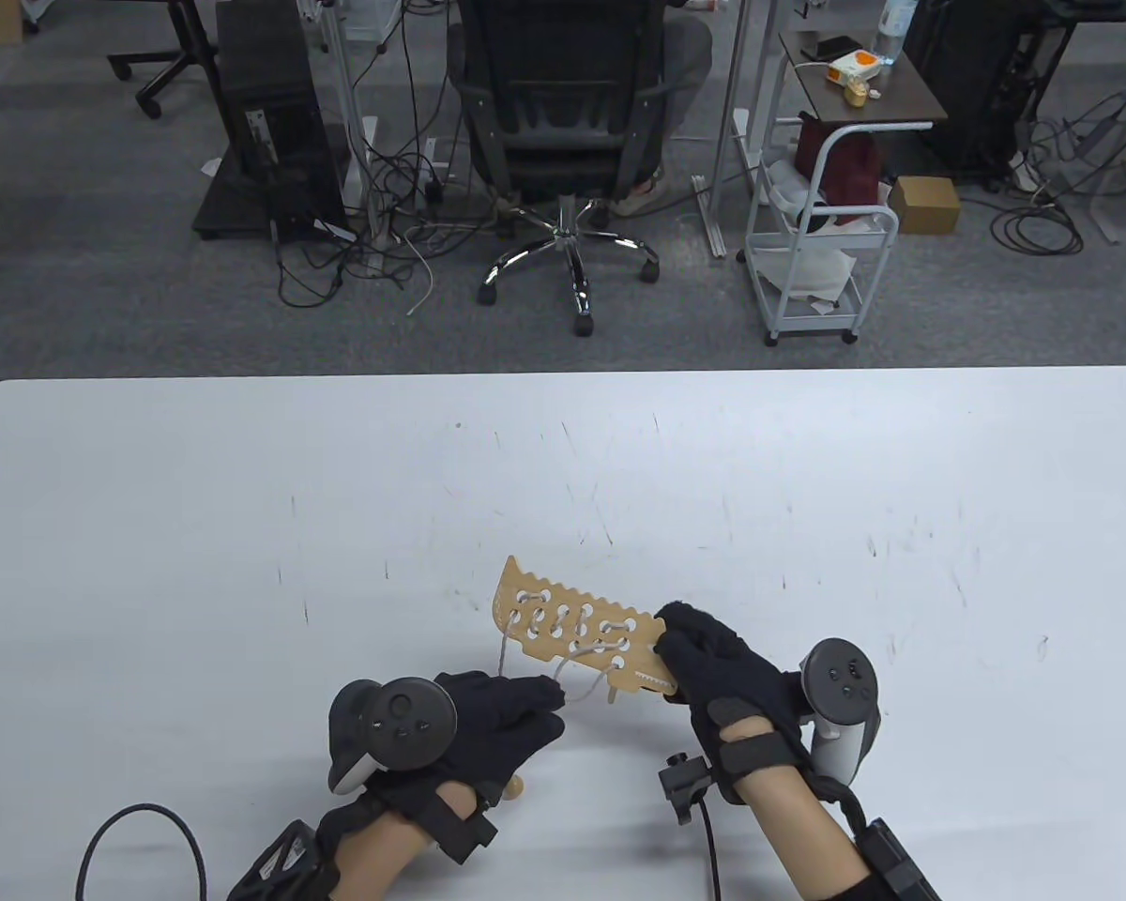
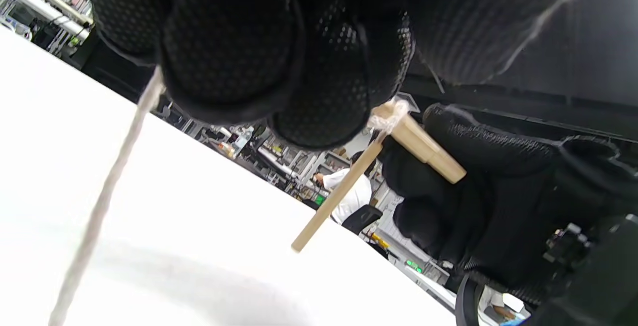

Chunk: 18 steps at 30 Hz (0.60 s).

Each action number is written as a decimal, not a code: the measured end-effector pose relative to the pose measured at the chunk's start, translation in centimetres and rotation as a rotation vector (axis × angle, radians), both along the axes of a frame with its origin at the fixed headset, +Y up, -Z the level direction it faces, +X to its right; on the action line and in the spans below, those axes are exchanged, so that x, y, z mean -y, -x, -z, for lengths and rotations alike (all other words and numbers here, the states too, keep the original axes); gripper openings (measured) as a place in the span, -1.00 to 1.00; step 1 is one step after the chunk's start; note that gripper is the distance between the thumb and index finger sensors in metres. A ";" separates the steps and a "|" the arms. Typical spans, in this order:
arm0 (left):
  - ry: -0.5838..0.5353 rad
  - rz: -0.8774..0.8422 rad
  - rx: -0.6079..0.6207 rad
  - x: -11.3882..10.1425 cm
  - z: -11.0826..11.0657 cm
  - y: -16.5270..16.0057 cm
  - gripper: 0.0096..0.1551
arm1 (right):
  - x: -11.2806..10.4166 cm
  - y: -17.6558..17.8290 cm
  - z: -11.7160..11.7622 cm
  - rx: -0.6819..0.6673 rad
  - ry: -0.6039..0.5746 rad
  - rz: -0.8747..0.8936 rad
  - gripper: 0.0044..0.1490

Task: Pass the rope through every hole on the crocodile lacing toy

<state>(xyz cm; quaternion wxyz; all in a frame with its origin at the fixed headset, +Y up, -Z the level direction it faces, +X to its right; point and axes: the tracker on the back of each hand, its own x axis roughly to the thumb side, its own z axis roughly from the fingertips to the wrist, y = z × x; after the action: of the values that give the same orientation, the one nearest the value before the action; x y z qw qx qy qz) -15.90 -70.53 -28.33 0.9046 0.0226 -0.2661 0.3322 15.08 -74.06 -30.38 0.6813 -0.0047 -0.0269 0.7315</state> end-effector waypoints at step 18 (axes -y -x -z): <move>0.130 0.048 0.018 2.2 0.7 -1.0 -0.25 | -0.3 2.0 -1.0 -0.118 0.011 0.096 -0.34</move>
<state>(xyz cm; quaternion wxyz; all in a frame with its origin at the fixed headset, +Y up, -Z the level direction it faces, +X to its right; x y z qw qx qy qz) -14.87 -72.77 -29.06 0.9095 -0.0457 -0.2525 0.3271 13.06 -73.78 -29.39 0.7161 0.0335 0.0177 0.6970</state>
